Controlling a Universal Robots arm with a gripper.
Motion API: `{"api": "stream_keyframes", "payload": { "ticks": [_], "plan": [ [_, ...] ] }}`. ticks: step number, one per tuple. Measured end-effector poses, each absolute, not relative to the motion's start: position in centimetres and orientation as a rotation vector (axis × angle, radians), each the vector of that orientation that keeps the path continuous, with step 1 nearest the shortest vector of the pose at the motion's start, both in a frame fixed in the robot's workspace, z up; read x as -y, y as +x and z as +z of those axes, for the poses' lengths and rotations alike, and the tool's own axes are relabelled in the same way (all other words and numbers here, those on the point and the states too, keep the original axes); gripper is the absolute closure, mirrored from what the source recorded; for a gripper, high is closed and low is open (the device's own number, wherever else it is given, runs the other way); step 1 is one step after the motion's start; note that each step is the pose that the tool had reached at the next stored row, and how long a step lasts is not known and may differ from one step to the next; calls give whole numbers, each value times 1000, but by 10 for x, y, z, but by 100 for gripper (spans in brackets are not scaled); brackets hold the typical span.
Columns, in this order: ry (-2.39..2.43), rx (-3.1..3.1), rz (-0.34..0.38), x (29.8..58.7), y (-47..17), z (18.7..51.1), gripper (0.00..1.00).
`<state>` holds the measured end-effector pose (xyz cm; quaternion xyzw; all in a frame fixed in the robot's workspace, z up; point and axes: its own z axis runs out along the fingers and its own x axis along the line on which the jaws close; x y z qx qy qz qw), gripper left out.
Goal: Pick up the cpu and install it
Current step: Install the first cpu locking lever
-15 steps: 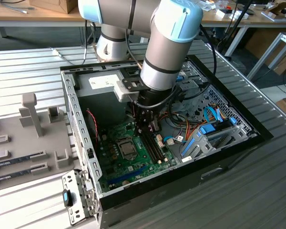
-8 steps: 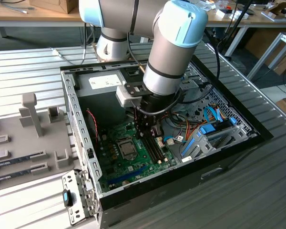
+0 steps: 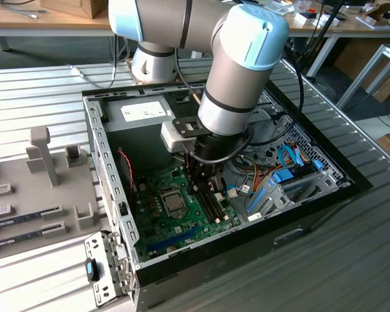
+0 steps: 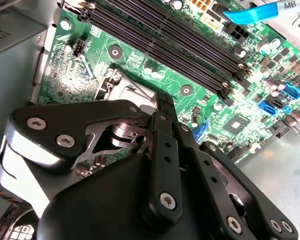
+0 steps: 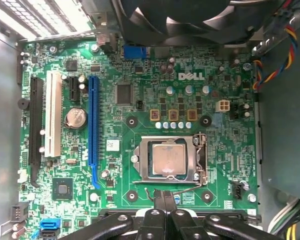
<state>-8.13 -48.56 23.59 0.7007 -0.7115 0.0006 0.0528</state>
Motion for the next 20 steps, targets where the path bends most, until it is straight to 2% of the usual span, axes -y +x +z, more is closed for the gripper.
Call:
{"api": "stream_keyframes", "payload": {
  "ticks": [20],
  "plan": [
    [2130,2163,2,493,-81,221,89]
  ]
}}
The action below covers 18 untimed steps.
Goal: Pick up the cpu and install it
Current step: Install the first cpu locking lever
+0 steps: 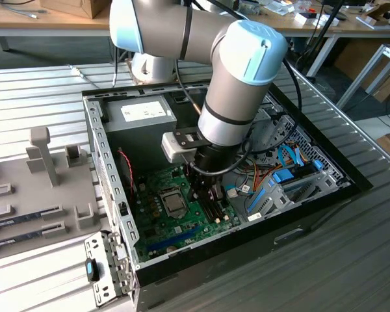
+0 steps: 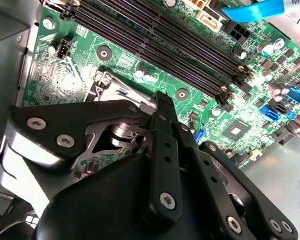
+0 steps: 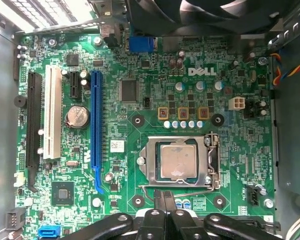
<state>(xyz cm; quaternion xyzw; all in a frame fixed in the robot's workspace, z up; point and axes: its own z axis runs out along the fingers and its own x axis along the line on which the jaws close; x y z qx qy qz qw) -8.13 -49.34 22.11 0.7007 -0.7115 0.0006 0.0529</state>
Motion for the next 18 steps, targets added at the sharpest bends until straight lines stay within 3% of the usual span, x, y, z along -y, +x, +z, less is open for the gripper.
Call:
{"api": "stream_keyframes", "payload": {
  "ticks": [18],
  "plan": [
    [2130,2163,3,500,-89,216,89]
  ]
}}
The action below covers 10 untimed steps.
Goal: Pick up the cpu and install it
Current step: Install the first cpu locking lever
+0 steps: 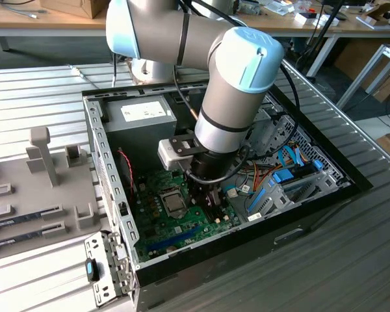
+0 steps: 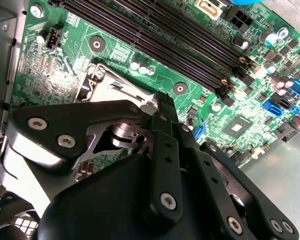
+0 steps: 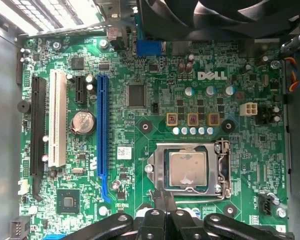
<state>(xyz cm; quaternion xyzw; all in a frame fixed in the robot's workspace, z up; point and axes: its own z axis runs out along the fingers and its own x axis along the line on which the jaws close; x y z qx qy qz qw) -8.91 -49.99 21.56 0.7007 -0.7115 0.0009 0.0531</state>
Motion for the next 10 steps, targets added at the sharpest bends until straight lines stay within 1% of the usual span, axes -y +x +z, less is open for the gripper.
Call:
{"api": "stream_keyframes", "payload": {
  "ticks": [10],
  "plan": [
    [2130,2163,3,502,-84,208,89]
  ]
}}
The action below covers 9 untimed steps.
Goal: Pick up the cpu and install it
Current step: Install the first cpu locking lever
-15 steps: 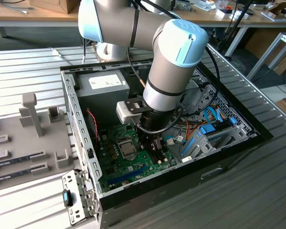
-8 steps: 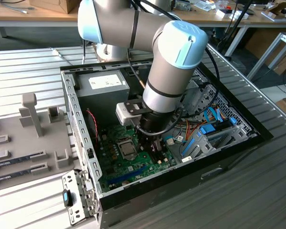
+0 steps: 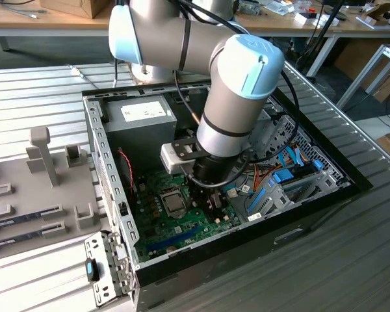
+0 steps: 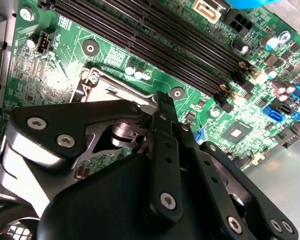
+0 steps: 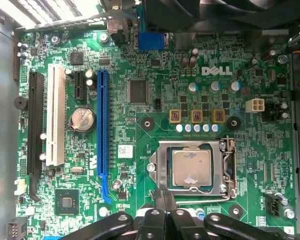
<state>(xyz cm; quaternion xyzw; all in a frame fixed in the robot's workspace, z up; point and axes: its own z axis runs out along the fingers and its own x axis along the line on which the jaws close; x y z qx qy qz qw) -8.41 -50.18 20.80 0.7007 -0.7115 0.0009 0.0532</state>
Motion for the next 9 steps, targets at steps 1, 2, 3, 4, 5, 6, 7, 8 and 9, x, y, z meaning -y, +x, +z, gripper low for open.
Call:
{"api": "stream_keyframes", "payload": {
  "ticks": [1,2,3,4,5,6,7,8,9],
  "plan": [
    [2130,2162,3,502,-82,207,89],
    [2130,2162,3,502,-81,207,89],
    [2130,2162,3,502,-80,206,89],
    [2130,2162,3,502,-79,206,89],
    [2130,2162,3,502,-77,205,89],
    [2129,2162,3,502,-76,204,89],
    [2129,2162,4,502,-75,204,89],
    [2129,2162,3,502,-74,203,89],
    [2129,2162,4,502,-73,203,89]
  ]
}}
